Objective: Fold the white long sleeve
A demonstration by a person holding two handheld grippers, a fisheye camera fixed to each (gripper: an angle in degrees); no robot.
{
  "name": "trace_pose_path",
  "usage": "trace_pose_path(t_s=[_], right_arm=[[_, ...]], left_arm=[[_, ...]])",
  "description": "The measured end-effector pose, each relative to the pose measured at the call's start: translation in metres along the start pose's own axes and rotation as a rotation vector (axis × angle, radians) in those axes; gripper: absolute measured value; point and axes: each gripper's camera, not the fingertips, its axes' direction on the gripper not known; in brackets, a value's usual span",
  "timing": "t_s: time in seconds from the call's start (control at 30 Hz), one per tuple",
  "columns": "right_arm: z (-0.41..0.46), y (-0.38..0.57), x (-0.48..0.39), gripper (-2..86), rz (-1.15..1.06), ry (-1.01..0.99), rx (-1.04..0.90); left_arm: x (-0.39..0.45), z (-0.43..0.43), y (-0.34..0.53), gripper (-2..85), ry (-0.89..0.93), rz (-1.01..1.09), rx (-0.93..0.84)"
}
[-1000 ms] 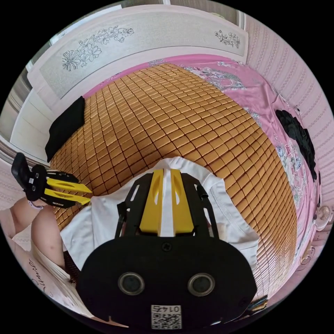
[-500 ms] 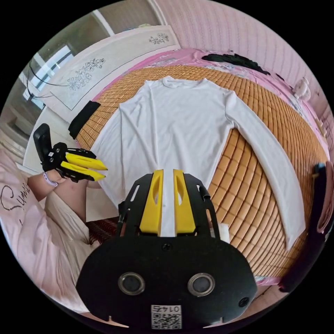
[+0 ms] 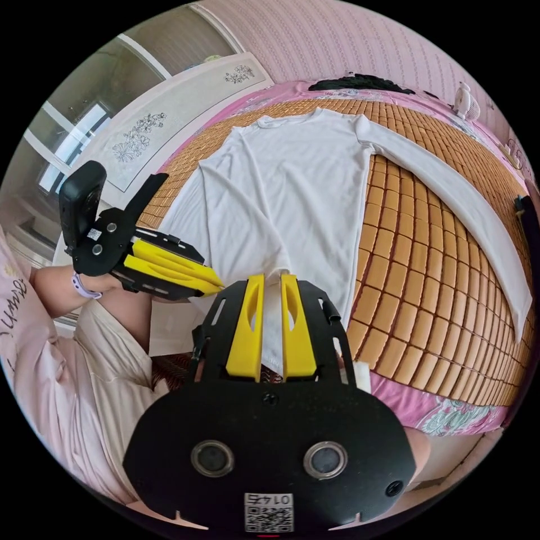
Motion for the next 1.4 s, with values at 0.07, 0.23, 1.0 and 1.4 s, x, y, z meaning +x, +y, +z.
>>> trace_pose_path(t_s=[0.07, 0.23, 1.0, 1.4], right_arm=[[-0.001, 0.004, -0.006, 5.2, -0.036, 0.03, 0.006], [-0.013, 0.015, -0.014, 4.5, -0.094, 0.08, 0.031], [-0.023, 0.03, -0.023, 1.1, -0.152, 0.127, 0.0], [-0.04, 0.035, -0.004, 0.8, -0.097, 0.078, 0.019]], left_arm=[[0.006, -0.002, -0.003, -0.9, -0.02, 0.018, -0.002], [0.016, -0.003, -0.005, -1.0, -0.019, 0.041, -0.029], [0.003, -0.032, 0.002, -1.0, 0.03, -0.104, 0.091], [-0.089, -0.041, 0.017, -1.0, -0.225, -0.426, 0.041]])
